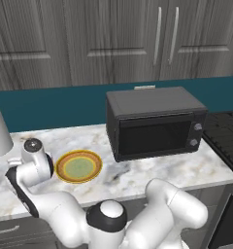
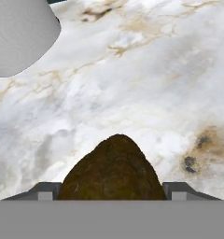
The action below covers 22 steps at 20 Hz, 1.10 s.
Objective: Pick the avocado and bread from the counter and place them on the plate. Then pick the jam from the cabinet and place it next to the plate. Lastly close the cabinet door.
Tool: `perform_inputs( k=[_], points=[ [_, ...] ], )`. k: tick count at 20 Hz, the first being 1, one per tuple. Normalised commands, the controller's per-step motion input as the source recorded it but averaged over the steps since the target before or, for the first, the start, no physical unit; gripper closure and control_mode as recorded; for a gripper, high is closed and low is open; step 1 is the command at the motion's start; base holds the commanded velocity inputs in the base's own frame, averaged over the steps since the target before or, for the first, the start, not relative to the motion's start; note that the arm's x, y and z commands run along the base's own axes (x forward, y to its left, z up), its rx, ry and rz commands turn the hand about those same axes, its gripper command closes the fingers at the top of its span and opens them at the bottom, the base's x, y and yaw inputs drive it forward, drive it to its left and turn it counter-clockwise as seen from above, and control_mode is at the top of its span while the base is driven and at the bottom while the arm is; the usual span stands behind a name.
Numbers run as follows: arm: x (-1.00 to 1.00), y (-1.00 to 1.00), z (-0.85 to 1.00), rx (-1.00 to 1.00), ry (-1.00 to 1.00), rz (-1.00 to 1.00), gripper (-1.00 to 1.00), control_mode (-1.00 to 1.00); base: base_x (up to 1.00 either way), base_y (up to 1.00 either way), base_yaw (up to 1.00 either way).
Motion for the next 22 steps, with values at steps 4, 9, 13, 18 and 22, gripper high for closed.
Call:
perform_inputs(
  k=[4, 9, 13, 18, 22],
  points=[
    [-0.13, -0.14, 0.8, 0.0, -0.1, -0.05, 1.0, -1.0, 0.0, 0.0, 0.0],
    [-0.26, -0.5, 0.4, -0.03, -0.04, -0.09, 1.0, -1.0, 0.0, 0.0, 0.0],
    [-0.28, -0.8, 0.0, -0.05, -0.01, -0.07, 1.0, -1.0, 0.0, 0.0, 0.0],
    [-0.18, -0.85, 0.0, -0.01, 0.0, -0.1, 1.0, -1.0, 0.0, 0.0, 0.0],
    [-0.03, -0.84, 0.01, 0.0, 0.0, -0.12, 1.0, -1.0, 0.0, 0.0, 0.0]
  ],
)
